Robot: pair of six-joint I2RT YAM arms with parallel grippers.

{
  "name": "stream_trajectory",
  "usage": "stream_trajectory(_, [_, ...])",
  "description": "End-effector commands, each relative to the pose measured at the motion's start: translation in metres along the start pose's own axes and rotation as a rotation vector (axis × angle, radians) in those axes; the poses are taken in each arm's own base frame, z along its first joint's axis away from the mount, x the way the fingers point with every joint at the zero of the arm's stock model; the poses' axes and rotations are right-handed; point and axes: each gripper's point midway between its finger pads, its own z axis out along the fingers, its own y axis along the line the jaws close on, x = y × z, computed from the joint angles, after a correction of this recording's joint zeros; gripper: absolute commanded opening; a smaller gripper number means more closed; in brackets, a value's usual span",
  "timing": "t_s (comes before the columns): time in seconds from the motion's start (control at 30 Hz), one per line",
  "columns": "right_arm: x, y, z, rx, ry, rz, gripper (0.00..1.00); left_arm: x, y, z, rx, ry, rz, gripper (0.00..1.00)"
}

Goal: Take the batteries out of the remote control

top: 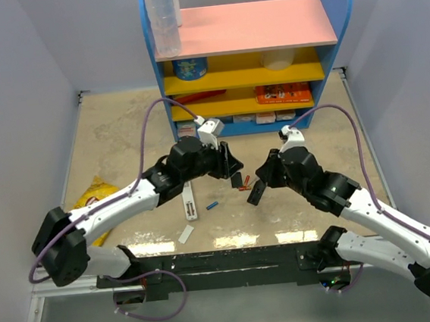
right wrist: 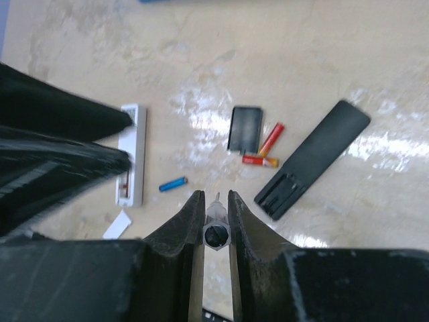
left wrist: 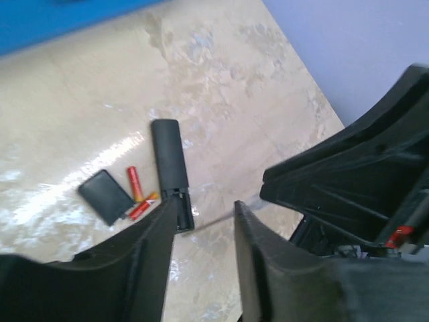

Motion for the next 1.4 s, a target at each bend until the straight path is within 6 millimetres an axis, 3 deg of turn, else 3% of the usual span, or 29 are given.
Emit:
stream_trajectory(0.0, [0.021,0.016,-0.018,-0.063,0.14,0.112,0.0,-0.018,0.021,-0.035,-0.148,-0.064,0.071,0.5])
stream_trajectory(0.1, [0.028,0.023,-0.03,-0.094,0.181,0.236,0.0,-0.022,0.033,-0.056,-0.222,-0.083,0.098,0.57])
stream_trajectory(0.13, [0.042,0.028,-0.034,-0.136,0.244,0.263,0.0,-0.023,0.037,-0.061,-0.247,-0.091,0.103,0.6])
stream_trajectory(0.2, [0.05,0.035,-0.039,-0.186,0.274,0.322,0.0,-0.023,0.04,-0.074,-0.273,-0.103,0.113,0.67])
stream_trajectory(0.23, [0.068,0.034,-0.039,-0.194,0.337,0.374,0.0,-0.024,0.043,-0.079,-0.289,-0.112,0.114,0.75])
stream_trajectory(0.27, [0.069,0.039,-0.038,-0.228,0.339,0.39,0.0,-0.026,0.044,-0.086,-0.297,-0.125,0.115,0.87])
stream_trajectory(0.3, [0.077,0.036,-0.035,-0.219,0.356,0.399,0.0,-0.026,0.045,-0.089,-0.304,-0.128,0.117,0.91])
stream_trajectory(0.43, [0.109,0.013,-0.02,-0.127,0.411,0.434,0.0,-0.026,0.052,-0.101,-0.34,-0.144,0.125,0.96])
stream_trajectory(0.6, [0.128,0.004,-0.007,-0.088,0.432,0.577,0.0,-0.026,0.058,-0.111,-0.374,-0.146,0.144,0.96])
stream_trajectory(0.63, [0.14,-0.004,-0.006,-0.065,0.444,0.601,0.0,-0.025,0.058,-0.111,-0.374,-0.146,0.144,0.96])
stream_trajectory(0.77, [0.146,-0.02,-0.003,-0.017,0.402,0.692,0.0,-0.025,0.056,-0.111,-0.357,-0.162,0.136,0.96])
stream_trajectory(1.0, [0.155,-0.052,0.001,0.116,0.336,0.769,0.11,-0.018,0.056,-0.104,-0.336,-0.145,0.126,0.96])
stream_trajectory(1.37, [0.122,-0.094,-0.015,0.331,0.113,0.856,0.33,-0.006,0.058,-0.092,-0.31,-0.122,0.109,0.96])
